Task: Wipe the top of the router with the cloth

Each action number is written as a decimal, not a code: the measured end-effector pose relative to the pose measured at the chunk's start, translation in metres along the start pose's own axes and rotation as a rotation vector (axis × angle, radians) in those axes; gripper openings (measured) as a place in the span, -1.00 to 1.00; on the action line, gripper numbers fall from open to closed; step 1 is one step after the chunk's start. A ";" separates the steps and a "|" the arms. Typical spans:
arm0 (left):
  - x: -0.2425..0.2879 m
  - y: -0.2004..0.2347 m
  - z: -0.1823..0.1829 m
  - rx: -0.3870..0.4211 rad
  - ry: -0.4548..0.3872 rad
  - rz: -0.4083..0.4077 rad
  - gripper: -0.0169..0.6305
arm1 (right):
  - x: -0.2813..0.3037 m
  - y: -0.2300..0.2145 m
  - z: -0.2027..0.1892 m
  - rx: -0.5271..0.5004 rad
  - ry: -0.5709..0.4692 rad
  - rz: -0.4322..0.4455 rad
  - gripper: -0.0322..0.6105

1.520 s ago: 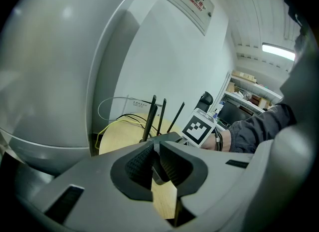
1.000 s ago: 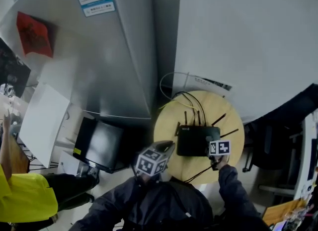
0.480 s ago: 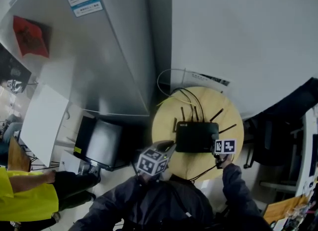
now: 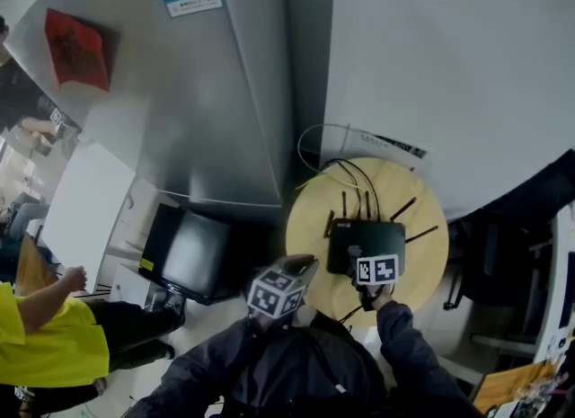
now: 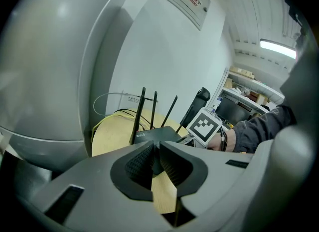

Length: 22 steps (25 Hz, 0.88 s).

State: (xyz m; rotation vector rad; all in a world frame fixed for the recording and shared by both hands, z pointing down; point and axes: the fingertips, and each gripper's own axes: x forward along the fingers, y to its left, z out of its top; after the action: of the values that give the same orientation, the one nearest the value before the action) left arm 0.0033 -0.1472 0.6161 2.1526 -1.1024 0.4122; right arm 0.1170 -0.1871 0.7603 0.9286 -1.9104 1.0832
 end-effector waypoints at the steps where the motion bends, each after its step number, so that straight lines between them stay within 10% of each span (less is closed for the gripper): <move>1: -0.003 0.002 -0.001 -0.002 -0.001 0.004 -0.87 | 0.005 0.012 0.001 -0.012 0.003 0.011 -0.67; 10: -0.020 0.014 -0.005 -0.009 -0.014 0.020 -0.87 | 0.028 0.066 -0.001 -0.082 0.054 0.035 -0.67; 22: -0.002 -0.002 -0.003 0.002 -0.003 -0.018 -0.87 | -0.018 -0.033 -0.017 0.008 0.033 -0.069 -0.67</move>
State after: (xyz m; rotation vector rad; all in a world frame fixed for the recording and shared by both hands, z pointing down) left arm 0.0042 -0.1427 0.6165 2.1639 -1.0839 0.4014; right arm 0.1576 -0.1804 0.7635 0.9685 -1.8354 1.0599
